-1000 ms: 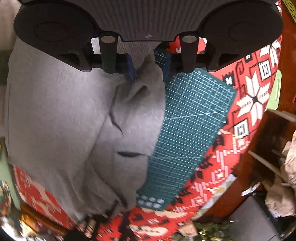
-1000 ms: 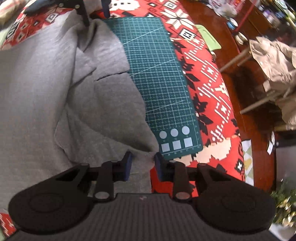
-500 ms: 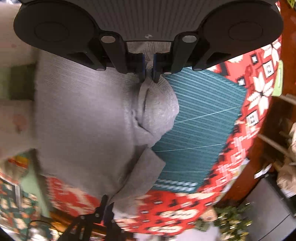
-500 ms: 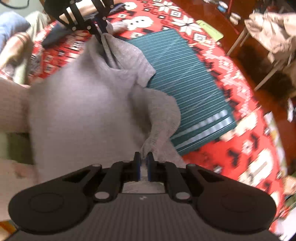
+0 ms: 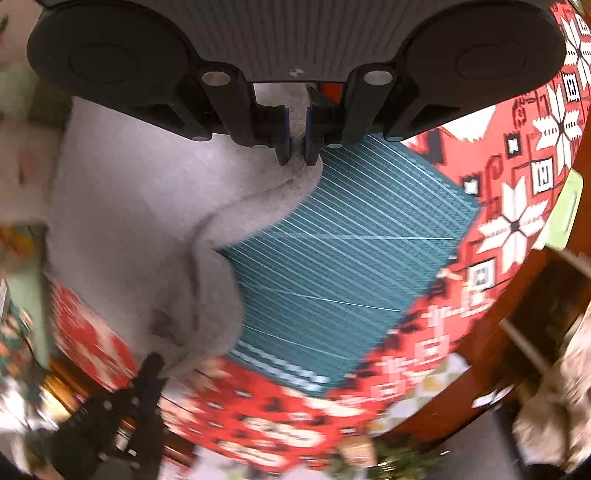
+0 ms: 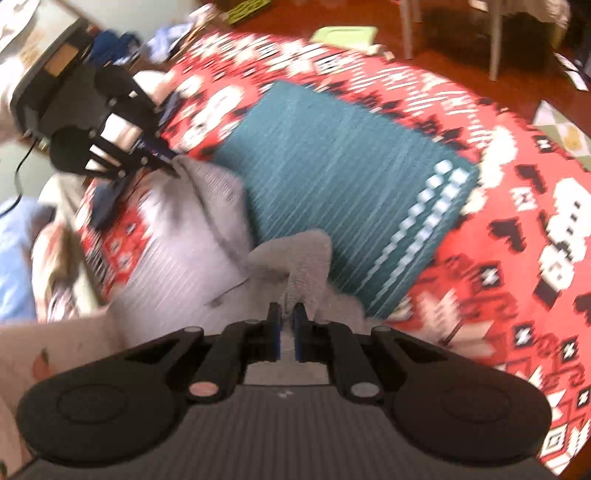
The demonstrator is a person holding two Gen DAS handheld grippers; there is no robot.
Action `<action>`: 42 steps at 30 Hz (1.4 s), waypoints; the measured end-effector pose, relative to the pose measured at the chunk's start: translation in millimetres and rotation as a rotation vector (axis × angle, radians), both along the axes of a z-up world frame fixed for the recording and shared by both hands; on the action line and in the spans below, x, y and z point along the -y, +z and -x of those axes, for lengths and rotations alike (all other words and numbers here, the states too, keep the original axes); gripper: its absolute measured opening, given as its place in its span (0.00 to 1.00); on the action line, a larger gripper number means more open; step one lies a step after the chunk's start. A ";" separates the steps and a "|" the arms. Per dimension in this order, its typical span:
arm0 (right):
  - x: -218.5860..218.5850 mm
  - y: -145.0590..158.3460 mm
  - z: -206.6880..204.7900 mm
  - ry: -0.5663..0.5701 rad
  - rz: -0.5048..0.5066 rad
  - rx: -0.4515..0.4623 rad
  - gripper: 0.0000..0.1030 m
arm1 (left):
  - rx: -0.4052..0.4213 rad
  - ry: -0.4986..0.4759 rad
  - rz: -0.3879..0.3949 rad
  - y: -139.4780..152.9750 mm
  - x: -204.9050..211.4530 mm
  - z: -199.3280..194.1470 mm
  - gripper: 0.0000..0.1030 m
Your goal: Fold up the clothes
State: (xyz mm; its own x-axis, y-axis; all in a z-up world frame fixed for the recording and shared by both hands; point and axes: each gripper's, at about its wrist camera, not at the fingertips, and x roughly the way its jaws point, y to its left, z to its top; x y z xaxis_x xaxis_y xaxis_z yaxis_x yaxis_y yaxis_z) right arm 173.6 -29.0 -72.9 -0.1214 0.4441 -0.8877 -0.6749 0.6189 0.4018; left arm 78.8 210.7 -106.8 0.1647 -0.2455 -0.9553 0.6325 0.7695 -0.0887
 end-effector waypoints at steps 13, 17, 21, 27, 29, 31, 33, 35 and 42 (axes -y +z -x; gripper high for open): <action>2.2 -45.8 -123.5 -0.151 0.082 0.164 0.06 | 0.127 0.228 -0.092 -17.7 -41.6 -89.5 0.07; 1.1 -53.8 -147.0 -0.186 0.097 0.189 0.06 | 0.131 0.260 -0.116 -23.7 -46.6 -113.6 0.07; 0.0 -65.2 -165.4 -0.231 0.127 0.219 0.06 | 0.083 0.315 -0.132 -35.3 -51.9 -136.1 0.07; -3.6 -75.8 -173.5 -0.297 0.134 0.252 0.07 | 0.022 0.408 -0.101 -40.5 -63.4 -150.8 0.19; -3.3 -75.0 -171.2 -0.317 0.122 0.258 0.09 | 0.025 0.415 -0.095 -37.1 -66.0 -149.5 0.29; 2.2 -70.2 -168.2 -0.346 0.104 0.268 0.11 | 0.035 0.411 -0.094 -30.9 -67.2 -145.1 0.33; 10.8 -64.2 -165.8 -0.375 0.087 0.266 0.19 | 0.045 0.401 -0.095 -24.8 -66.2 -139.4 0.40; 23.5 -58.5 -163.8 -0.408 0.088 0.276 0.22 | 0.056 0.389 -0.098 -19.2 -64.6 -133.6 0.44; 72.3 -54.2 -144.3 -0.484 0.094 0.237 0.27 | 0.073 0.442 -0.094 -11.1 -63.5 -108.2 0.45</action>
